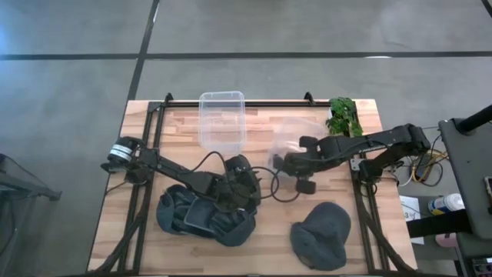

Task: Pick & Place hat
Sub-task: Adjust the gray cap in the right bin

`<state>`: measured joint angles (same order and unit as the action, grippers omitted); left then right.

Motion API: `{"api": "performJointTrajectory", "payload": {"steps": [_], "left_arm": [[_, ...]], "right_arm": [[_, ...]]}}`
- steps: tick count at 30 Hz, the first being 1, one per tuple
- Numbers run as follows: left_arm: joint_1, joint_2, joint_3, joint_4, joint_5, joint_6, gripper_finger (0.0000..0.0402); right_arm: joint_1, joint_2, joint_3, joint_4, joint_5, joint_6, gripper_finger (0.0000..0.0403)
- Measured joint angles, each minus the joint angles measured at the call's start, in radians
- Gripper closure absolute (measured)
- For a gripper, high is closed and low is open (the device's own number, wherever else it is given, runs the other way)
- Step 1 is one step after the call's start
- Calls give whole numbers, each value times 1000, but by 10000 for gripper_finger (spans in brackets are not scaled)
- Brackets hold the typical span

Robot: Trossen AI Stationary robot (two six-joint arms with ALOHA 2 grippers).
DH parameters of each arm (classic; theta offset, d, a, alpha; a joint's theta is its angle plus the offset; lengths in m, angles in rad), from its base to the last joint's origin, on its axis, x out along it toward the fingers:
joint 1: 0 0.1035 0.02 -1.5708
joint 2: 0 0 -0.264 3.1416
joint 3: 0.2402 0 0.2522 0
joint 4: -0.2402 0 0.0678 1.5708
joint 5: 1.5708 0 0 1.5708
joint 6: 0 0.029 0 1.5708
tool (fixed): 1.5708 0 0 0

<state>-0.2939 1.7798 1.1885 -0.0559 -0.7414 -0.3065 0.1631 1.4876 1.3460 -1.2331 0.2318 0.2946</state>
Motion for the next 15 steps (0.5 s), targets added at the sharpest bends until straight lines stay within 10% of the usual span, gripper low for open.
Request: {"api": "performJointTrajectory", "payload": {"steps": [15], "left_arm": [[53,-5,0,55,15,280,292]], "right_arm": [[122,-6,-6,-20,-6,27,389]]}}
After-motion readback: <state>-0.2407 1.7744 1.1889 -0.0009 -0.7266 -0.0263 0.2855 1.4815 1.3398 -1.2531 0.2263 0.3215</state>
